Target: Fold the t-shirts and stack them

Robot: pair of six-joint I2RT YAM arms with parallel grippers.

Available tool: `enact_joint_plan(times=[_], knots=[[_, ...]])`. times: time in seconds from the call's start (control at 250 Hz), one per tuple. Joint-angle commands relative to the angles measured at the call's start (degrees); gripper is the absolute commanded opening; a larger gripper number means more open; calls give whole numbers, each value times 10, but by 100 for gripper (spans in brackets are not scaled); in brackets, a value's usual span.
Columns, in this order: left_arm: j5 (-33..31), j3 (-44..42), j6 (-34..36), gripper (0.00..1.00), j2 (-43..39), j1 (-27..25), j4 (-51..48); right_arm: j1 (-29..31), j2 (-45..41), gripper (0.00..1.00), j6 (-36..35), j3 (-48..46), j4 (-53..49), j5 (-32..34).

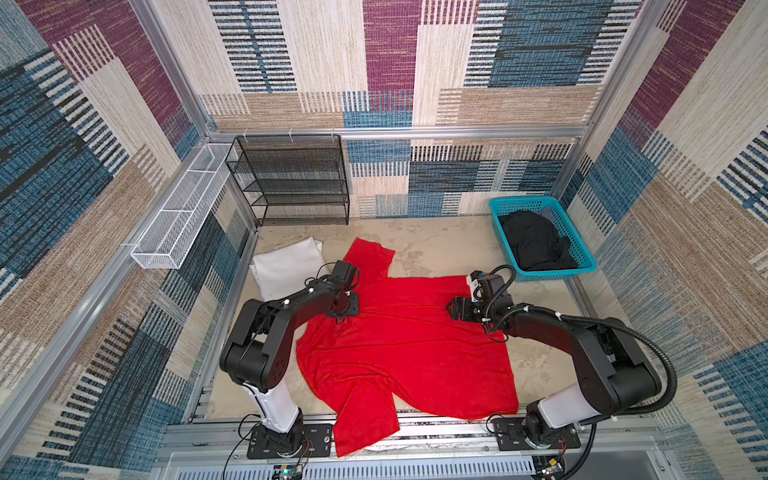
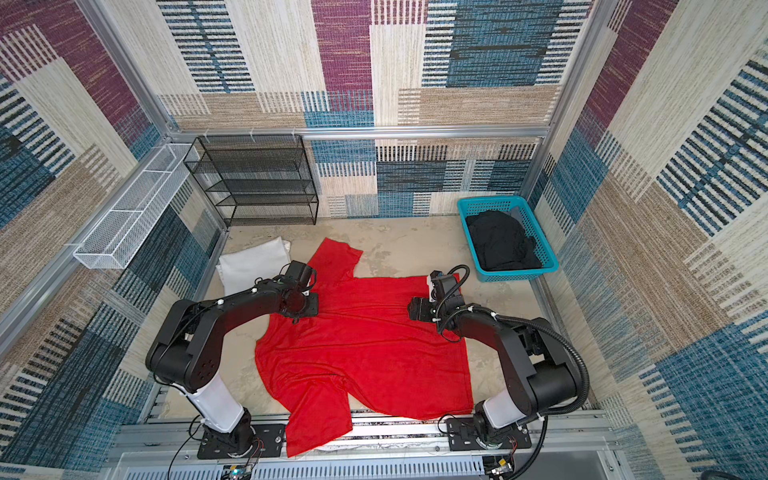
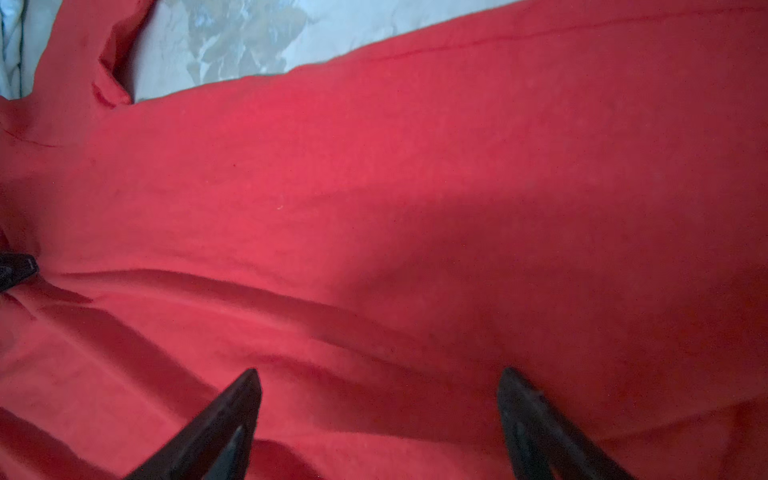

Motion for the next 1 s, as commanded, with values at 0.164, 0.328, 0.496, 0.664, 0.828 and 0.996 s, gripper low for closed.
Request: enact_joint_plan(times=[0.164, 0.328, 0.496, 0.664, 0.828, 0.996], knots=[[32, 2, 1, 43, -123, -7, -98, -4, -71, 93, -11, 61, -134, 23], [-39, 129, 49, 45, -56, 3, -86, -38, -21, 92, -40, 150, -138, 45], [-68, 310, 88, 44, 116, 30, -83, -62, 52, 88, -63, 196, -120, 57], [-59, 466, 102, 43, 260, 53, -102, -68, 75, 87, -70, 192, -93, 46], [-24, 583, 92, 43, 360, 76, -121, -71, 88, 87, -80, 186, -81, 44], [-3, 701, 78, 43, 441, 86, -181, -75, 99, 87, -76, 187, -77, 38]])
